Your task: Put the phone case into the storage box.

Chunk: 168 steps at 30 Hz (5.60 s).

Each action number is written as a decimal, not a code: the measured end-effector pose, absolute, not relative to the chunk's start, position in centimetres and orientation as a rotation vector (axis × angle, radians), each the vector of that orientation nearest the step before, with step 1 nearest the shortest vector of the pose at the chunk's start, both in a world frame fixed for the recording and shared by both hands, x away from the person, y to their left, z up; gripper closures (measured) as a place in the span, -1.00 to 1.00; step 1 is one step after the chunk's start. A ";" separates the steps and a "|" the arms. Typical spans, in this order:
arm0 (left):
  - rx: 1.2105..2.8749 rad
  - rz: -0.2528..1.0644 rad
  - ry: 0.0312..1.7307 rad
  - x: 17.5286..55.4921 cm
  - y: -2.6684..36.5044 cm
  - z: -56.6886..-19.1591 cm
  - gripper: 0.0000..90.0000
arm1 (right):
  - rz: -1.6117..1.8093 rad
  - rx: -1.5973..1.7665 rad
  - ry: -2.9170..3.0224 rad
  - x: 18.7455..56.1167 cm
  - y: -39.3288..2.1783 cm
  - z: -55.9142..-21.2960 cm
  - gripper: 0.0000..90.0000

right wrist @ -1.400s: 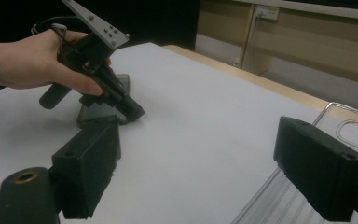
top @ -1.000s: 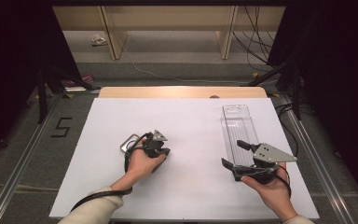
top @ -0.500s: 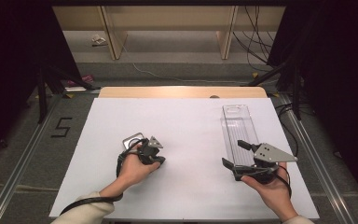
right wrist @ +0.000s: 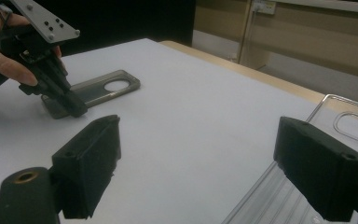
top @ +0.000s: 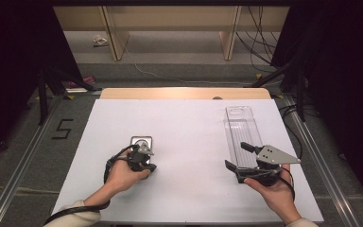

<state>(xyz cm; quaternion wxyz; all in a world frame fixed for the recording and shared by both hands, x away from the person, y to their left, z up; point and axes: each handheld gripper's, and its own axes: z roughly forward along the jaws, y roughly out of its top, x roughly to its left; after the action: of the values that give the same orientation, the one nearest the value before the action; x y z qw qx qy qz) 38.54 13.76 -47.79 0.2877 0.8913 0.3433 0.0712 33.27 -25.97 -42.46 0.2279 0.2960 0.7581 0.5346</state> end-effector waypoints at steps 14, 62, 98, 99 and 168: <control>2.369 0.203 0.848 38.3 14.5 -47.1 0.74 | 1.472 0.809 2.090 33.3 -25.9 -42.5 -0.65; 2.940 0.280 -0.096 38.1 16.8 -45.1 -0.04 | 1.471 0.805 2.089 33.4 -25.9 -42.4 -0.65; 3.009 0.219 -0.196 38.5 17.0 -45.6 0.25 | 1.472 0.810 2.088 33.4 -25.8 -42.5 -0.65; 3.010 0.222 -0.201 38.5 16.9 -45.6 0.26 | 1.471 0.810 2.089 33.4 -25.8 -42.5 -0.65; 3.034 0.195 -0.205 38.3 16.2 -45.8 0.90 | 1.469 0.816 2.106 33.5 -25.7 -42.8 -0.65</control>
<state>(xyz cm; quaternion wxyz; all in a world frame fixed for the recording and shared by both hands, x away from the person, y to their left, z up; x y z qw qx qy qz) 38.29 16.18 -45.85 0.0471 0.9946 -0.0672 0.0638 33.55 -25.69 -42.78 0.2220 0.2953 0.7622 0.5316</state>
